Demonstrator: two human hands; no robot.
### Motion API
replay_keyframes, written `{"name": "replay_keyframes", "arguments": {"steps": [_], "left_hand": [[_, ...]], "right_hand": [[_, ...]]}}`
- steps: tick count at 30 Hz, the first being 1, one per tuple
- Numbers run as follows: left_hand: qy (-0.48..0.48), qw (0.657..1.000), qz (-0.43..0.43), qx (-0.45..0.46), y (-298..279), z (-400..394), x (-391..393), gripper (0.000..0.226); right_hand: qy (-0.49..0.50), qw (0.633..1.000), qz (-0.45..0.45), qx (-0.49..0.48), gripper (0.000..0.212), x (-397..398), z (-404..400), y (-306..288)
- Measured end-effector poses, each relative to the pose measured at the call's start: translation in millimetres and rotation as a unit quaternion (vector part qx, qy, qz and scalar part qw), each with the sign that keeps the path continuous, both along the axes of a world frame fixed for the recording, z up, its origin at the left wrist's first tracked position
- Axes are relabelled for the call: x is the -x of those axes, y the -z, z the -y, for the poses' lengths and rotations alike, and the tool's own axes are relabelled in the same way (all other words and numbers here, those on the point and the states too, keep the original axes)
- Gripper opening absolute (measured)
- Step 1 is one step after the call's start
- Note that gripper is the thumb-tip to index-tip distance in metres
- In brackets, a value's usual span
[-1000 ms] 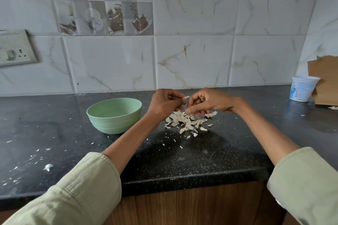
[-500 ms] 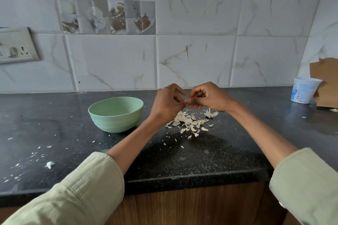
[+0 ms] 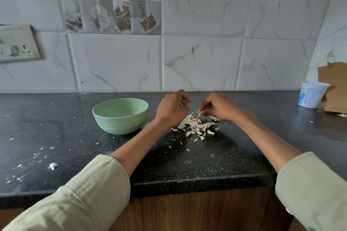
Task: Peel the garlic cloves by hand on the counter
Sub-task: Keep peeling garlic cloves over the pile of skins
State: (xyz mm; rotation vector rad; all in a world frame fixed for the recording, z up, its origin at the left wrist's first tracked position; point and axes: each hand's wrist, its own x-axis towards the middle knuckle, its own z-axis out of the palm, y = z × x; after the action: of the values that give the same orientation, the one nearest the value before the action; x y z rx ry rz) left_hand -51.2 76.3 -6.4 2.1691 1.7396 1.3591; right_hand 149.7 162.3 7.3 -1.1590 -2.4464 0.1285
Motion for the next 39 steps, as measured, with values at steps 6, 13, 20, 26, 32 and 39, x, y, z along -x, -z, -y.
{"name": "replay_keyframes", "arguments": {"steps": [6, 13, 20, 26, 32, 39], "left_hand": [[-0.002, 1.000, -0.010, -0.002, -0.8, -0.4, -1.0, 0.017], [-0.016, 1.000, -0.015, 0.003, -2.0, 1.5, -1.1, 0.021], [-0.026, 0.999, -0.017, 0.008, -2.7, 3.6, -1.1, 0.021], [-0.020, 1.000, -0.018, 0.009, -2.5, 1.2, -1.8, 0.020], [0.033, 0.992, 0.121, -0.015, -6.2, 0.5, 1.4, 0.010], [0.092, 0.970, 0.222, -0.041, -14.2, 10.6, 2.0, 0.010]], "right_hand": [[-0.013, 0.999, 0.029, -0.035, 0.012, 1.0, 0.4, 0.0], [-0.006, 0.985, -0.025, -0.172, 0.006, 10.9, 16.2, -7.0], [0.014, 0.980, 0.146, -0.137, 0.032, 16.3, 14.3, 5.4], [-0.009, 0.996, 0.036, -0.079, 0.011, 9.2, 5.9, 3.3], [-0.098, 0.946, -0.303, 0.069, 0.025, 15.8, 24.2, -18.9], [-0.141, 0.910, -0.368, 0.128, 0.021, 14.5, 29.0, -22.5]]}}
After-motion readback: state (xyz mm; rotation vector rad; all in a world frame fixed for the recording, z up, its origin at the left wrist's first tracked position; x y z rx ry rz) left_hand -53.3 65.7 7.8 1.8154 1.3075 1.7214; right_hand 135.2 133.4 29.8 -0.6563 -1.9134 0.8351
